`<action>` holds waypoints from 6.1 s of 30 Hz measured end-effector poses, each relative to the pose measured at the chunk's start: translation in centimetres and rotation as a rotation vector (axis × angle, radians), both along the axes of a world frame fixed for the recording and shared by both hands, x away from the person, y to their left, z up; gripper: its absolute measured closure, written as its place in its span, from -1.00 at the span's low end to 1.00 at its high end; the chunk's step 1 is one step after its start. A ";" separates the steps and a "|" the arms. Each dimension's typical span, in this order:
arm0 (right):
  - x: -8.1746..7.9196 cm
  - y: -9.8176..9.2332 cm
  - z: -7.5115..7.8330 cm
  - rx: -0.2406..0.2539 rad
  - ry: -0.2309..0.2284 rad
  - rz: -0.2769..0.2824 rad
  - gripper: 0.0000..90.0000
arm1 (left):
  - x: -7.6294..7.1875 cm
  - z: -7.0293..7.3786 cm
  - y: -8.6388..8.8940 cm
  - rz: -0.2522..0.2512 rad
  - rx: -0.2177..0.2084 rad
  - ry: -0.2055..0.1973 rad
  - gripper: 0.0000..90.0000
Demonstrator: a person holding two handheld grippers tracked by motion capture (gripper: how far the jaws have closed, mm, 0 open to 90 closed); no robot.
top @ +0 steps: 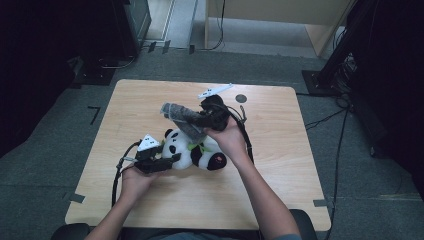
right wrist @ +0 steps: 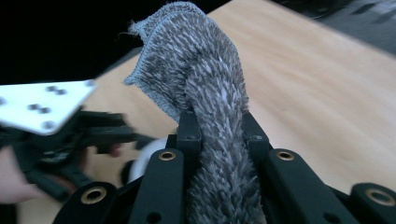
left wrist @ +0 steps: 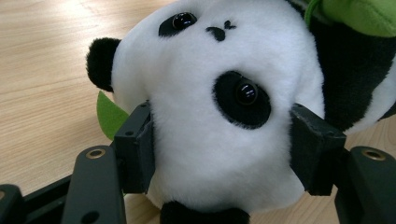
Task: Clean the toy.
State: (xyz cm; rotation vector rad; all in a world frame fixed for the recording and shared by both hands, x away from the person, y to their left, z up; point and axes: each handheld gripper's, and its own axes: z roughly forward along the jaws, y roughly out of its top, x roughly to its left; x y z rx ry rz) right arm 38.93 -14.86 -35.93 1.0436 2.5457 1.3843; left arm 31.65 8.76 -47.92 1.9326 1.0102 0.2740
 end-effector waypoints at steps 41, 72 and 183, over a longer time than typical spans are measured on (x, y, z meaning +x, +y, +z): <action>2.2 -5.7 -3.9 -0.135 0.053 -0.215 0.68 | 0.3 0.0 -0.1 0.004 -0.013 0.017 -0.31; 0.2 -0.2 -3.8 0.003 0.116 0.001 0.68 | 0.7 -0.6 0.0 -0.003 -0.026 0.020 -0.68; -3.2 -10.6 -0.6 0.040 -0.041 -0.241 0.64 | 0.8 -0.3 -0.1 -0.015 -0.003 0.033 -0.52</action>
